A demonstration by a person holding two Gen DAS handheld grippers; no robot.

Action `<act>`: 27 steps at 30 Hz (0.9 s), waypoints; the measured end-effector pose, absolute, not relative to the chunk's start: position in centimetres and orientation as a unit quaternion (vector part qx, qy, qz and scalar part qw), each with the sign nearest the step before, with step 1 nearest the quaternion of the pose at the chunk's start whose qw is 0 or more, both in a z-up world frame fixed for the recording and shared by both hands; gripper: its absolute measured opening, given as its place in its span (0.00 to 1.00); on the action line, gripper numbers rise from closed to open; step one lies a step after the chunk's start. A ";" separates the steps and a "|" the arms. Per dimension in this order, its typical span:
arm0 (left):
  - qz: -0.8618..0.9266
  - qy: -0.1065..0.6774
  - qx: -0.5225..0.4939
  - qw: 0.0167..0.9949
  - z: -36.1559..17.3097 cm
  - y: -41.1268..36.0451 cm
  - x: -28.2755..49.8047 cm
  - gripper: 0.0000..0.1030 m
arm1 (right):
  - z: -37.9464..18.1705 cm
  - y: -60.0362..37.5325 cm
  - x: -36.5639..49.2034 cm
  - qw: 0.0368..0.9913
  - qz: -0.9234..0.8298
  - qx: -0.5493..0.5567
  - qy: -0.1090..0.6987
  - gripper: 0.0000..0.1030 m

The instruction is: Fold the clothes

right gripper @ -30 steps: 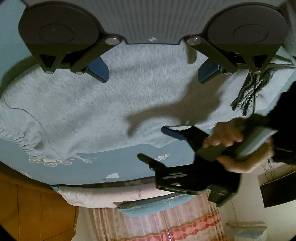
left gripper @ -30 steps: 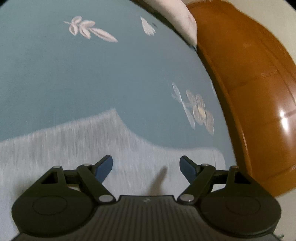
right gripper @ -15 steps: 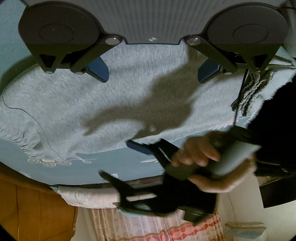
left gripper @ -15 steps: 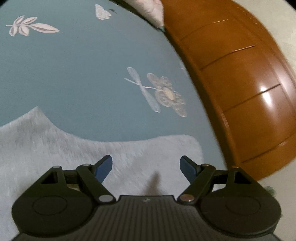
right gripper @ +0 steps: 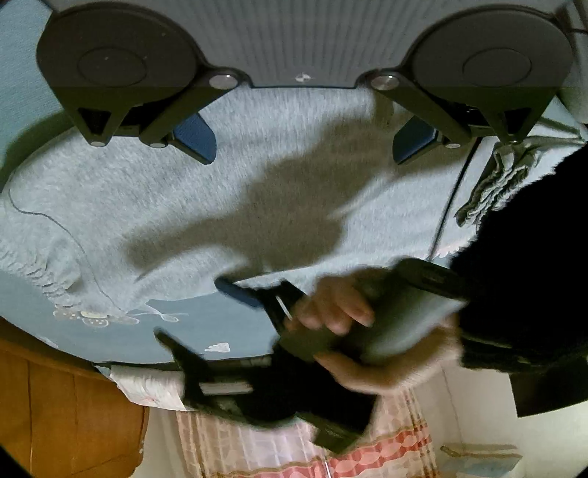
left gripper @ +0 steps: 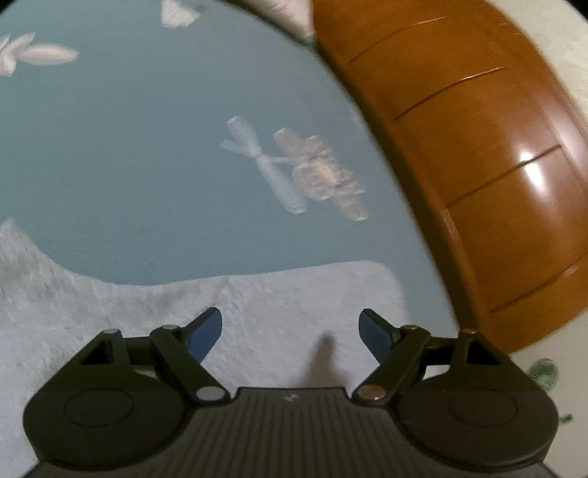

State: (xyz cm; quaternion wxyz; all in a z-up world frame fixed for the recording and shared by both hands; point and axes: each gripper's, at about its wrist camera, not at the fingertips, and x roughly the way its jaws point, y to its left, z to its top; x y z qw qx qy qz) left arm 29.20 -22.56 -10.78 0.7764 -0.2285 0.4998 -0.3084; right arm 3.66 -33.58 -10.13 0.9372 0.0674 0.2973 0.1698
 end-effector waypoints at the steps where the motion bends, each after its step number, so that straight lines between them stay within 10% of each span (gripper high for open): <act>1: -0.309 0.493 -0.235 0.778 -10.9 -22.6 29.2 0.79 | -10.1 -33.6 3.6 0.937 0.171 0.066 0.297 1.00; 27: -0.312 0.474 -0.163 0.807 -5.1 -17.3 23.2 0.79 | -10.4 -35.1 3.7 0.934 0.172 0.118 0.289 1.00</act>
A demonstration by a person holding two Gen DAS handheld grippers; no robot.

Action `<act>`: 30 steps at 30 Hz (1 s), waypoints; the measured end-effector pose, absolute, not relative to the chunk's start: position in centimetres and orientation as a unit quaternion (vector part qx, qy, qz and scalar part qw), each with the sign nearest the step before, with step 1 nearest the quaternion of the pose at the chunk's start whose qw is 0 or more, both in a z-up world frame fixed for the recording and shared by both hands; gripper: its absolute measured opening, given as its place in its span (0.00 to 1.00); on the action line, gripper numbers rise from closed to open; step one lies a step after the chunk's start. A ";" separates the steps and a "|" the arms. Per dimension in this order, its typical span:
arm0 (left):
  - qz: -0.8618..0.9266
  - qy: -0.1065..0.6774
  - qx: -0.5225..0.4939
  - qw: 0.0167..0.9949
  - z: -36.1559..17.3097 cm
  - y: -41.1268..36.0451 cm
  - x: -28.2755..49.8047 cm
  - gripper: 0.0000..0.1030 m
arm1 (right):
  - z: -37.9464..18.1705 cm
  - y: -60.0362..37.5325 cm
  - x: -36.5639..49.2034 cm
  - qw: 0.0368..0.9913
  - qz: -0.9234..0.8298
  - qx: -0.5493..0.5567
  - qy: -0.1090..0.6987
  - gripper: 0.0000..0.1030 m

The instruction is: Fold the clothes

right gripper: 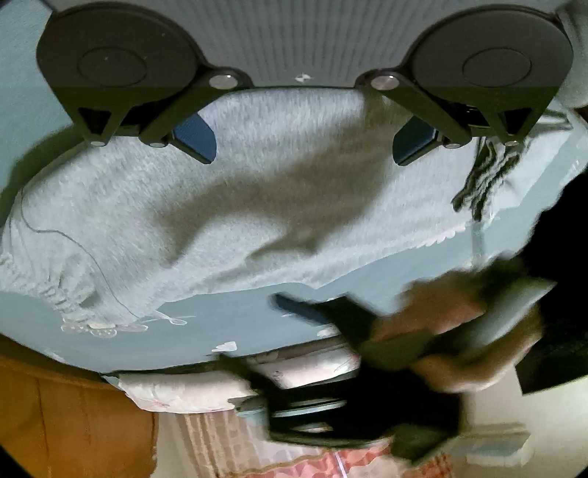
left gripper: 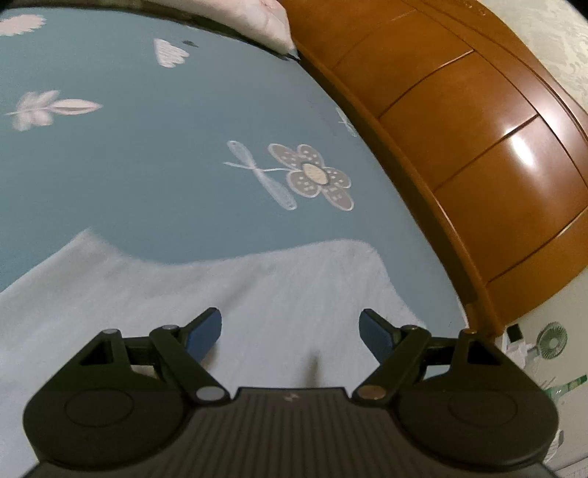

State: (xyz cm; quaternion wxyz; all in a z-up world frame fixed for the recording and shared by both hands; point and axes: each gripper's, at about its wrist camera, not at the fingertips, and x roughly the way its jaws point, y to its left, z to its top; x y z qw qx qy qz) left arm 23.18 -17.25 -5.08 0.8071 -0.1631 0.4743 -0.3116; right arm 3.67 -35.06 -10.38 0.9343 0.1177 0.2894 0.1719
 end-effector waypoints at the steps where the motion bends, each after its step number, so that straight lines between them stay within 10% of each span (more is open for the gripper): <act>1: -0.307 0.472 -0.164 0.810 -5.0 -16.2 22.1 0.80 | -10.5 -35.4 3.7 0.934 0.171 0.131 0.286 1.00; 30: -0.250 0.391 -0.171 0.869 -6.7 -5.3 10.2 0.84 | -6.3 -40.4 15.7 0.923 0.123 0.172 0.322 1.00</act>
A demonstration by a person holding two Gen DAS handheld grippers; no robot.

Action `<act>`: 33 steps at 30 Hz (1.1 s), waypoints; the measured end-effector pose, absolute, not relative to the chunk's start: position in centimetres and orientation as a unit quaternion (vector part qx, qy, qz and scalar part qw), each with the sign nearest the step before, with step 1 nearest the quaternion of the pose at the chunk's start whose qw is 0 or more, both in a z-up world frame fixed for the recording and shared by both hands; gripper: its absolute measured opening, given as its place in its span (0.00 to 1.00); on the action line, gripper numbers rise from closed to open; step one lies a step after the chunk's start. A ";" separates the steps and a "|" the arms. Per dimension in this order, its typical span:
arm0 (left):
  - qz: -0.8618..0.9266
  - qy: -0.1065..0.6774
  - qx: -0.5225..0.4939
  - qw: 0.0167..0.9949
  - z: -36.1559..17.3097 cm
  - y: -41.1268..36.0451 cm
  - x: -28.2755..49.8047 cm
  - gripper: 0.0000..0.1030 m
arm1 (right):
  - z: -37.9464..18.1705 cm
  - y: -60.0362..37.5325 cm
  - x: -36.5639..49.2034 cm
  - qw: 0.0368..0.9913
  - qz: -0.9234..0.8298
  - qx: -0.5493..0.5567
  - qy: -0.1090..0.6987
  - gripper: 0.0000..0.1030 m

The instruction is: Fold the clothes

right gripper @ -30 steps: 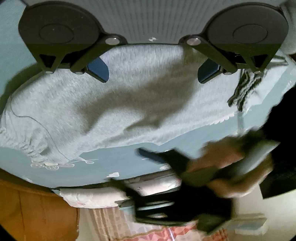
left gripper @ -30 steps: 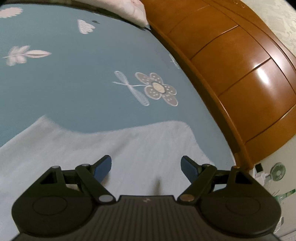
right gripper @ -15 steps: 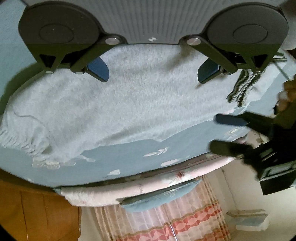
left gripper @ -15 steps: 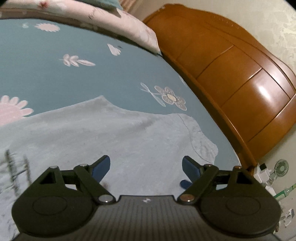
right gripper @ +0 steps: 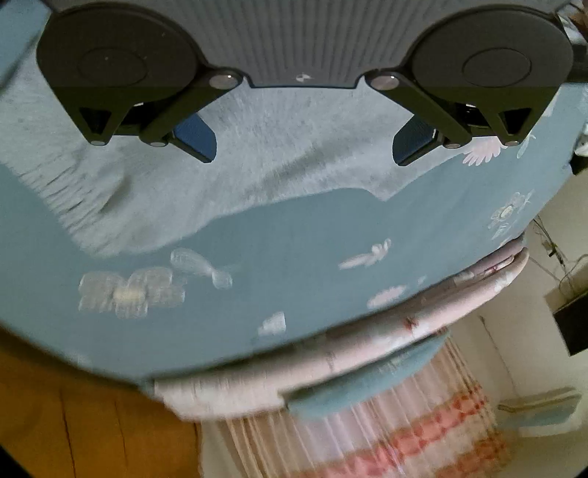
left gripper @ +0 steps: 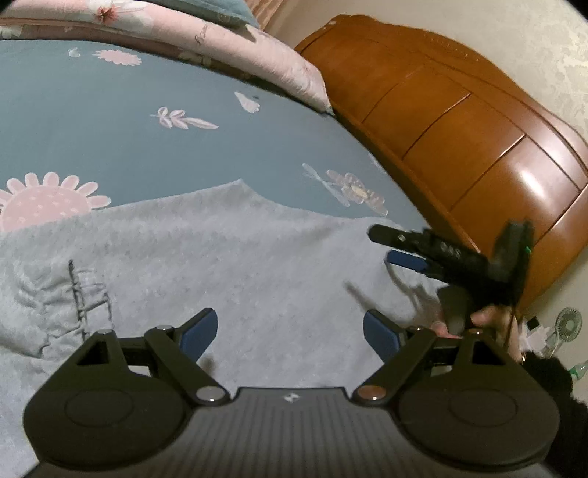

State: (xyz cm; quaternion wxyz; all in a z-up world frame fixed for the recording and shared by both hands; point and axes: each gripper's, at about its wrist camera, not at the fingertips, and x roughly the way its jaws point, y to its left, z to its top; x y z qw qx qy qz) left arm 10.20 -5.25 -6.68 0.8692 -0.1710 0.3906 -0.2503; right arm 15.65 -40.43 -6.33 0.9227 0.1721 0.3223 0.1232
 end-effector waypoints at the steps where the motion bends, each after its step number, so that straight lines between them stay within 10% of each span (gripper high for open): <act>1: -0.250 0.393 -0.168 0.869 -6.8 -5.2 10.2 0.84 | -7.0 -40.6 16.4 0.914 0.137 0.181 0.335 1.00; 33: -0.266 0.404 -0.087 0.871 -11.4 -8.5 9.2 0.99 | -10.1 -37.8 10.3 0.924 0.070 -0.018 0.376 1.00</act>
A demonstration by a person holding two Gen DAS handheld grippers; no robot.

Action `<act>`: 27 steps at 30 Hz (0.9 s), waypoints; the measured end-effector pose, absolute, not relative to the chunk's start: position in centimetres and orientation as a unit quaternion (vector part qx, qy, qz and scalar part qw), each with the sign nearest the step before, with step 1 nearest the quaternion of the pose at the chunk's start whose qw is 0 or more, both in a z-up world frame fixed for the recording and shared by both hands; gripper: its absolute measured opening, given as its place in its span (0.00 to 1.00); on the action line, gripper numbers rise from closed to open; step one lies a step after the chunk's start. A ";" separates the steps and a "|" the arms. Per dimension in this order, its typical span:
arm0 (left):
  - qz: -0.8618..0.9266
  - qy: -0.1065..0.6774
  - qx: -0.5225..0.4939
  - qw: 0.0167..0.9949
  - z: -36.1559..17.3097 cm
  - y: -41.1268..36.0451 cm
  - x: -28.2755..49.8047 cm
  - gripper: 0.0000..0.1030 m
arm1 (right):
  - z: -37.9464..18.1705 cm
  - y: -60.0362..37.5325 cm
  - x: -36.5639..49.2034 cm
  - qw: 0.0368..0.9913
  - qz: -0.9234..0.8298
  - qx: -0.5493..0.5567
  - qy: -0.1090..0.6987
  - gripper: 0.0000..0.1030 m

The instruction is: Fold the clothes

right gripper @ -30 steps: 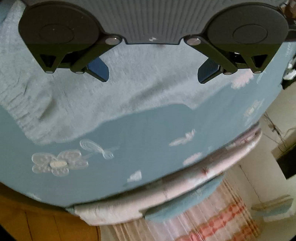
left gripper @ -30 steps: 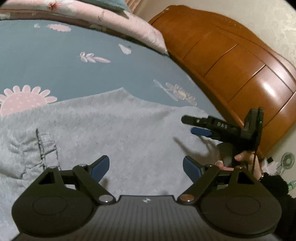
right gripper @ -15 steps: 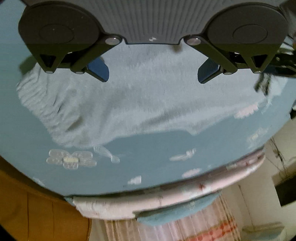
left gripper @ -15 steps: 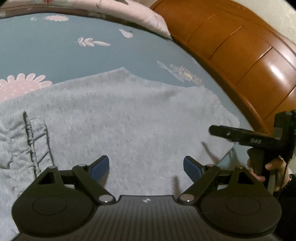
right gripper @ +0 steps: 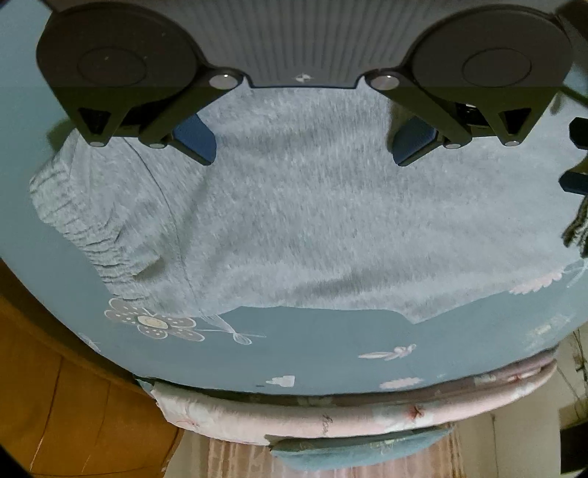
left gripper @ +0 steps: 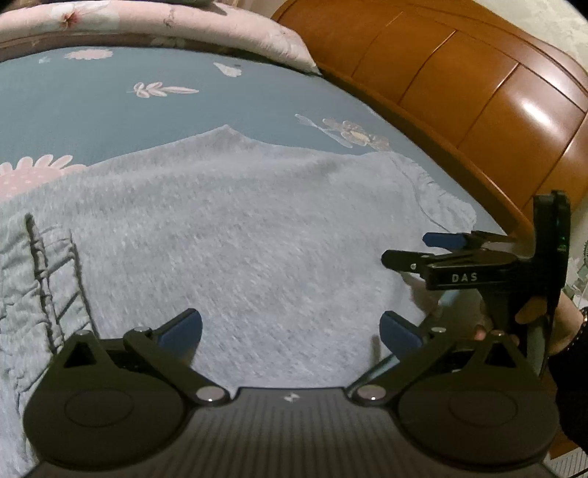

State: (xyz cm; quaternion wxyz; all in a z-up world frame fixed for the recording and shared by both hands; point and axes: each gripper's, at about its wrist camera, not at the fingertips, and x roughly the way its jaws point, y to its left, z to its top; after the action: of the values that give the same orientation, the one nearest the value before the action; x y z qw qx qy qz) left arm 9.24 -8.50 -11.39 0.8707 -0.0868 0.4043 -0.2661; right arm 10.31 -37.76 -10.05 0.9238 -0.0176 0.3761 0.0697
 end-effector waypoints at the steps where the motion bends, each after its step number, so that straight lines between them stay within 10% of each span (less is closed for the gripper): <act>1: -0.268 0.401 -0.091 0.871 -11.5 -8.3 9.2 0.99 | -10.1 -37.6 10.5 0.922 0.068 -0.023 0.379 1.00; 27: -0.196 0.351 -0.067 0.913 -4.2 -4.9 6.5 0.99 | -6.6 -31.2 6.1 0.916 0.150 -0.067 0.365 1.00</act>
State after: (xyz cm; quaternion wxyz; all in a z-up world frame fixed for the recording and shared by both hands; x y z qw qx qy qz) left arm 6.46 -4.90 -4.19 0.9134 -0.0672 0.3506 -0.1958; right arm 6.11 -31.15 -6.57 0.9165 -0.0668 0.3650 0.1496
